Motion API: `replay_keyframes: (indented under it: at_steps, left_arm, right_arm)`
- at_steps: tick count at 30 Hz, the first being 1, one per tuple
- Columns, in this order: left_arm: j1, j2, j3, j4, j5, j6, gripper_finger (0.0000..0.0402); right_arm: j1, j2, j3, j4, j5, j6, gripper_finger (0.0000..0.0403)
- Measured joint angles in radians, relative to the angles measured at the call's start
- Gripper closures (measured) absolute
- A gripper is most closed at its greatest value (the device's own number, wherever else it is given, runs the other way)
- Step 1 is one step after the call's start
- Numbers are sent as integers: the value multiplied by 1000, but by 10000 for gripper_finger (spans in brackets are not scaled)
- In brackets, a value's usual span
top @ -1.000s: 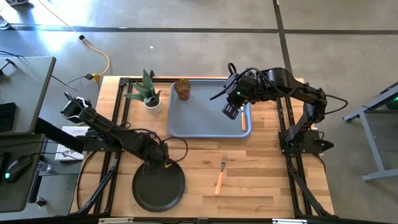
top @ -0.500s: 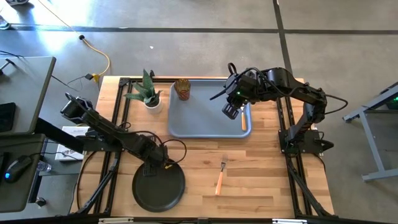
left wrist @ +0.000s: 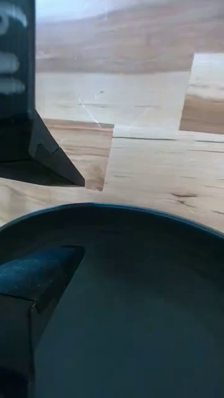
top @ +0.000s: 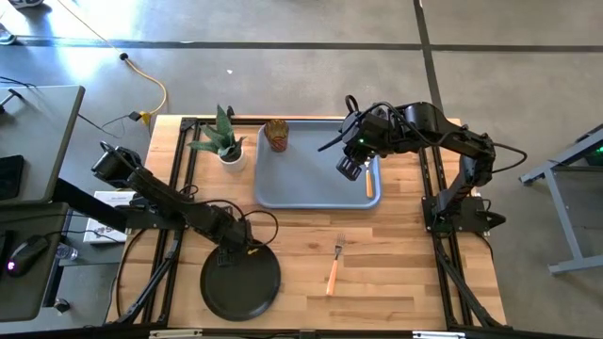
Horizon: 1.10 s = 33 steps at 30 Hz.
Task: Pick and place plate/cup/fork/spoon on tray
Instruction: Put the black plate in the bottom center of the blue tray
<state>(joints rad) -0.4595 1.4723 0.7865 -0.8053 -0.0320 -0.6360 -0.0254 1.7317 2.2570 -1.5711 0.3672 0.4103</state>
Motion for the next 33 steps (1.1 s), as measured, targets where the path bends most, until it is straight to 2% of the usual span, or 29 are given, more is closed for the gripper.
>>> replay_keyframes:
  at_steps: [5,15,20,27,33]
  left_arm:
    - [0,0,-39,57,14,-46,248]
    - [0,24,-40,78,13,-51,255]
    - [2,40,-41,90,12,-52,288]
    - [3,47,-37,104,18,-80,356]
    - [12,46,-36,124,72,-144,392]
  right_arm:
    - [0,0,0,0,0,0,304]
    - [-1,0,0,1,0,0,304]
    - [-1,0,0,3,0,0,304]
    - [-1,0,0,5,0,0,304]
    - [-1,0,0,5,0,-7,304]
